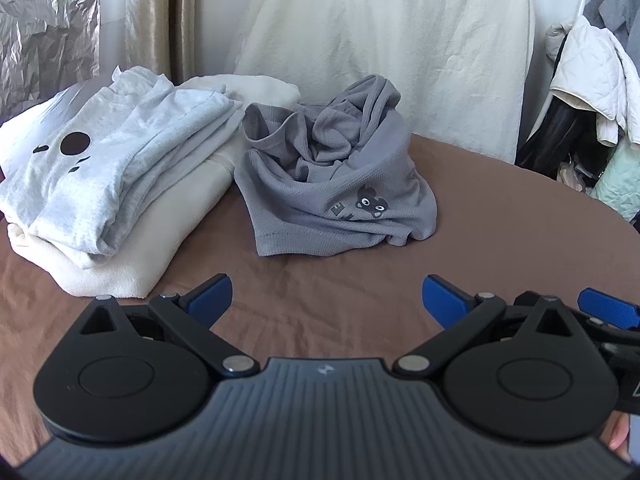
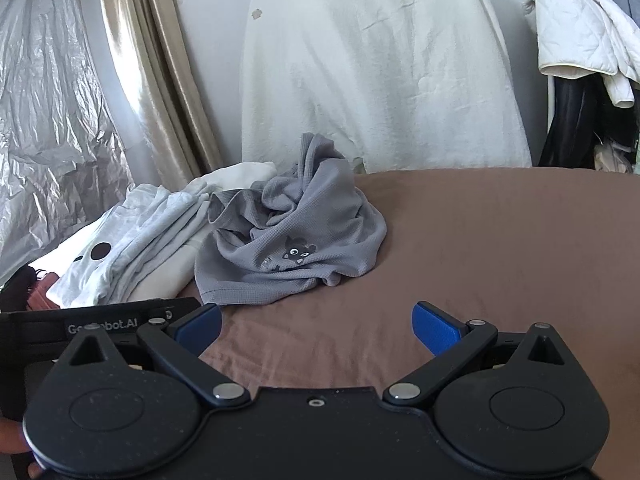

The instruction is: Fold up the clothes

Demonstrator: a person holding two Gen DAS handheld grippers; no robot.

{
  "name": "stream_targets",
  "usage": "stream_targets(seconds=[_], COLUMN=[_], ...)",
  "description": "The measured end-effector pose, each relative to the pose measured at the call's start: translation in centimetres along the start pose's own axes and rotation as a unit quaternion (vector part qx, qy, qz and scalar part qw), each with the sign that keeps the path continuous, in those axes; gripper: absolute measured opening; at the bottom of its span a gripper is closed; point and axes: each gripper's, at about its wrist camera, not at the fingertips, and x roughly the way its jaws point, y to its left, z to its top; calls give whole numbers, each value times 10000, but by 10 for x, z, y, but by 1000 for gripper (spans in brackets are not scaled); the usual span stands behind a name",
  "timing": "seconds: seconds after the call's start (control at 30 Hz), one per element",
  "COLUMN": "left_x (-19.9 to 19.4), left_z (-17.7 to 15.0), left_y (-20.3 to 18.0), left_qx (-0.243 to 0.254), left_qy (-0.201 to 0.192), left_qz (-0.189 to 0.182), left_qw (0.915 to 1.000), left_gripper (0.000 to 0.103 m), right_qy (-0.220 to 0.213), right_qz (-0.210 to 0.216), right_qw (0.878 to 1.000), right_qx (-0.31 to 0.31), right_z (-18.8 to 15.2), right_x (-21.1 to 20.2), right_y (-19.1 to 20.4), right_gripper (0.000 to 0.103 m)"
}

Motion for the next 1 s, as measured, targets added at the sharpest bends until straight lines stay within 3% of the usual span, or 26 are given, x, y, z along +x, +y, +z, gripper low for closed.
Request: stream_targets(seconds=[0.53,0.87,1.0], left_x=[9,23,38], left_z=[-3,-5,17], left_y=[-2,7,3], left_qx=[9,-348,-371], left_qy=[125,304,334], left_qz=[98,-202,-580], left_qw=[9999,9987,9971], left_gripper=[103,102,101], right_qy=[96,217,225], right_qz=[1,-50,-9], right_qw=[9999,9996,9997], right_qx=[112,153,107], right_z=[-4,-9,-12], right_x=[5,15,20], right_y=[-6,-15,-26], right_gripper=[103,103,103])
